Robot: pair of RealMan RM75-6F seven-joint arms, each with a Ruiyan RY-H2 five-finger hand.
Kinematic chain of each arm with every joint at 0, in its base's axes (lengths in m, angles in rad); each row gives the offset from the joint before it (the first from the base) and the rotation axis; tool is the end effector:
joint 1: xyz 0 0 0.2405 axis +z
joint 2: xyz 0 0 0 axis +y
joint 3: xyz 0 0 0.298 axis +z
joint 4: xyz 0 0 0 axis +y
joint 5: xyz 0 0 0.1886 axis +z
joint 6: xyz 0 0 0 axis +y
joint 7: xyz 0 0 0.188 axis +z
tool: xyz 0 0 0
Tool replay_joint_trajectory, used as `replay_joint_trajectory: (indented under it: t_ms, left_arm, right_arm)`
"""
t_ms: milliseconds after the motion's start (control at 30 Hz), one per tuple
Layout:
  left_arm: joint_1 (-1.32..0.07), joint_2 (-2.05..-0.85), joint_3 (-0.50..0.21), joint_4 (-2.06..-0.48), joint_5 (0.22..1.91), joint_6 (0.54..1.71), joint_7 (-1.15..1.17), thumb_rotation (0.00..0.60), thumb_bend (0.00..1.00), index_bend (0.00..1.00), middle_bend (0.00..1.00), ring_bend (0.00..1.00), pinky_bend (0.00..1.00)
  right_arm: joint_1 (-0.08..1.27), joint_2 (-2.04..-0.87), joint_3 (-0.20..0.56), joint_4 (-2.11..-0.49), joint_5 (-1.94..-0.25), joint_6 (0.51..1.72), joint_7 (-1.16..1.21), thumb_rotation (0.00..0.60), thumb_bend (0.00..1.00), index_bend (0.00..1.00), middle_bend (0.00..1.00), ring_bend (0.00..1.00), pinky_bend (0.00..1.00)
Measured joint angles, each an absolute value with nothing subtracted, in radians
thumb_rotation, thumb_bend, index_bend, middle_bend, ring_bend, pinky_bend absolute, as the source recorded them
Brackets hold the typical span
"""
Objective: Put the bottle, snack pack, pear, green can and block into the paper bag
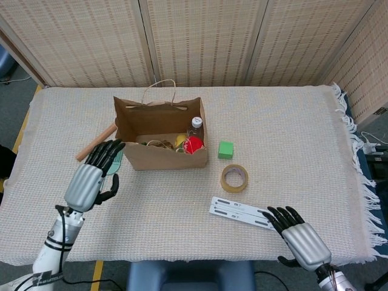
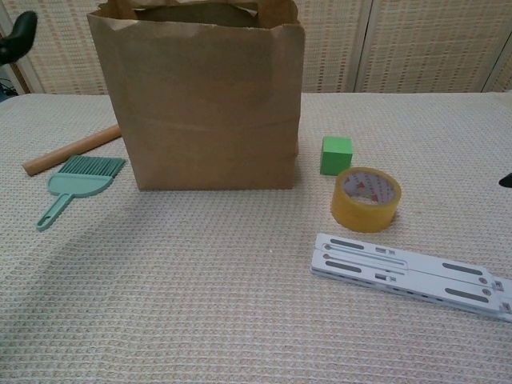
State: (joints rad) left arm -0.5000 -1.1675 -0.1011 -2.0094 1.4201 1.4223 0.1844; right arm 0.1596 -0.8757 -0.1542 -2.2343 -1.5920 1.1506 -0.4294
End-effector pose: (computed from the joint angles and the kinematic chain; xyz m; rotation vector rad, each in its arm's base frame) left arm -0.1538 0.3163 0.1582 -1.5870 -0.9064 -1.3616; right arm -0.2238 -0.1756 0.1477 1.9014 -1.0834 0.6834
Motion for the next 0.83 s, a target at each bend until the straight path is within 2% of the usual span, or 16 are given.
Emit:
replay_joint_trajectory:
  t_ms: [133,267,367,533,833]
  left_arm:
    - [-0.371,-1.140,0.009,-1.905,1.517,1.514,0.213,0.600,0.61,0.02,0.00,0.00,0.07]
    - [-0.289,-1.143,0.044,-1.789,1.562,1.593,0.249,0.600,0.47,0.00,0.00,0.00,0.06]
    - [-0.250,-1.161,0.058,-1.700,1.582,1.637,0.258,0.600,0.42,0.00,0.00,0.00,0.05]
    - [-0.176,-1.184,0.082,-1.581,1.570,1.653,0.256,0.600,0.40,0.00,0.00,0.00,0.03]
    - [-0.142,-1.188,0.073,-1.536,1.538,1.616,0.217,0.600,0.40,0.00,0.00,0.00,0.03]
  right_arm:
    - [0.153,-0.889,-0.149,-2.228,-1.596,1.167,-0.438,0.600,0.07,0.00,0.00,0.00,0.00]
    - [0.143,-0.908,-0.146,-2.214,-1.608,1.186,-0.445,0.600,0.07,0.00,0.00,0.00,0.00]
    - [0.138,-0.929,-0.140,-2.192,-1.616,1.200,-0.448,0.600,0.07,0.00,0.00,0.00,0.00]
    - [0.128,-0.992,-0.119,-2.106,-1.640,1.242,-0.444,0.600,0.07,0.00,0.00,0.00,0.00]
    - [0.101,-1.147,-0.085,-1.847,-1.761,1.380,-0.408,0.600,0.07,0.00,0.00,0.00,0.00]
